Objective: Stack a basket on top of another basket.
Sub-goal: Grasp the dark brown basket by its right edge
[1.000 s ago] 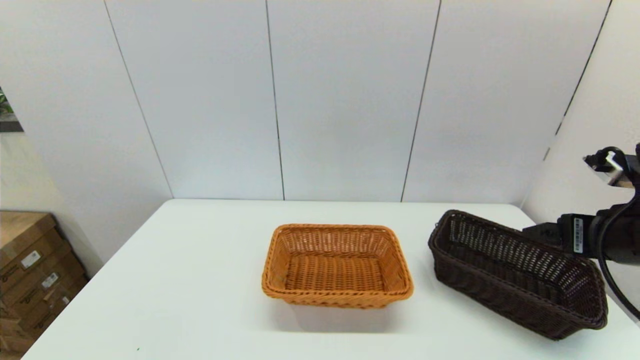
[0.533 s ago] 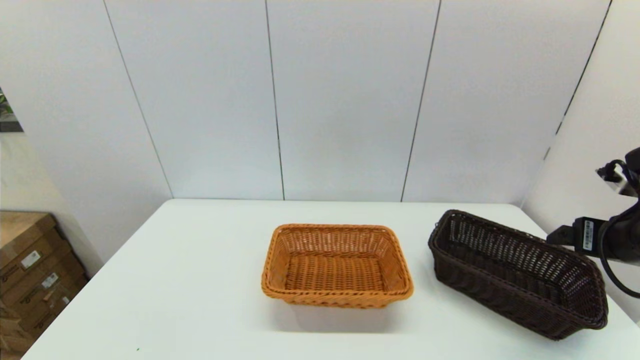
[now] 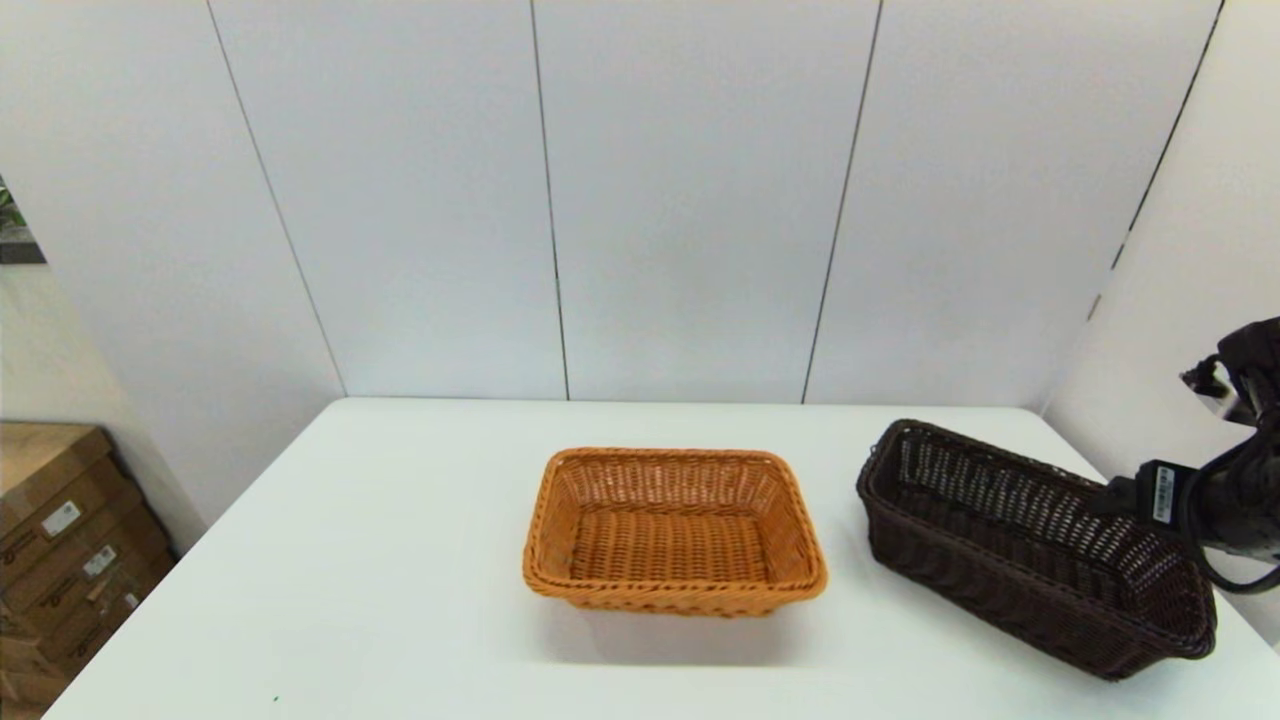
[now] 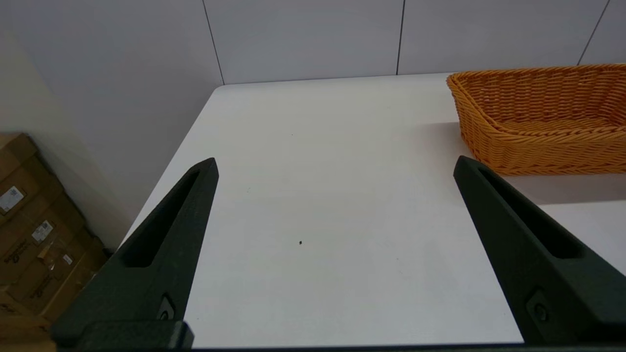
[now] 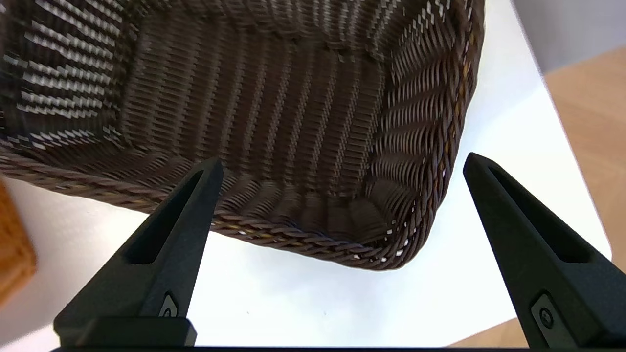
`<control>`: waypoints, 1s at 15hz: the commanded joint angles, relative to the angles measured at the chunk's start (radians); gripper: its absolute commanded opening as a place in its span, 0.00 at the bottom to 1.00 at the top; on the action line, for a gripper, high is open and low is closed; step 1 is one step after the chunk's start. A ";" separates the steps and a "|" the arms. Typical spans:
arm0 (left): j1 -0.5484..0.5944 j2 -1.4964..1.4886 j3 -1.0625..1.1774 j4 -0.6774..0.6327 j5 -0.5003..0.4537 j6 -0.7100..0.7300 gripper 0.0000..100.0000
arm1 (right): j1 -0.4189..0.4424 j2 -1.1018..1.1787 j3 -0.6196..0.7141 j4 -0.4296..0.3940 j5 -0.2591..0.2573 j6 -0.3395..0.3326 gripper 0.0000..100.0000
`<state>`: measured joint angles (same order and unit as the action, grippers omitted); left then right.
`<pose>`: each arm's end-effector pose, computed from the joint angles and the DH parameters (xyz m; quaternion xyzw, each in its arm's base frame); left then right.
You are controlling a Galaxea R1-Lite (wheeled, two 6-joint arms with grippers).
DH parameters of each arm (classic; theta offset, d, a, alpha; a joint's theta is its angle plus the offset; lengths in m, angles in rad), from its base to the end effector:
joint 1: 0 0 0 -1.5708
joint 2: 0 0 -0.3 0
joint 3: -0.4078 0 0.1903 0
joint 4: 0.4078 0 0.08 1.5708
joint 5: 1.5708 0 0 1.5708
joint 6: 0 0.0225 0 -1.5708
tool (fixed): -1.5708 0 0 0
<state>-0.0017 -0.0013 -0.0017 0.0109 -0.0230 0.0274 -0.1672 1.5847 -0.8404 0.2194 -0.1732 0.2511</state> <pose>-0.0230 -0.0005 0.0748 0.0137 0.0038 -0.0124 0.9998 0.2381 -0.0441 0.1532 0.1080 0.4410 -0.2069 0.8666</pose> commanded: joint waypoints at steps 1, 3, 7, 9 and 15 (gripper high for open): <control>0.000 0.000 0.000 0.000 0.000 0.000 1.00 | -0.003 0.063 0.012 -0.003 0.000 0.045 1.00; 0.000 0.000 0.000 0.000 0.000 0.000 1.00 | -0.008 0.084 0.012 -0.003 0.000 0.047 1.00; 0.000 0.000 0.000 0.000 0.000 0.000 1.00 | -0.032 0.130 -0.006 -0.002 -0.006 0.045 1.00; 0.000 0.000 0.000 0.000 0.000 0.000 1.00 | -0.064 0.141 -0.023 -0.002 -0.009 0.039 1.00; 0.000 0.000 0.000 0.000 0.000 0.000 1.00 | -0.155 0.166 -0.054 0.000 -0.011 0.010 1.00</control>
<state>-0.0017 -0.0013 -0.0017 0.0109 -0.0230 0.0272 -0.2996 1.7400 -0.8923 0.2183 -0.1836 0.2617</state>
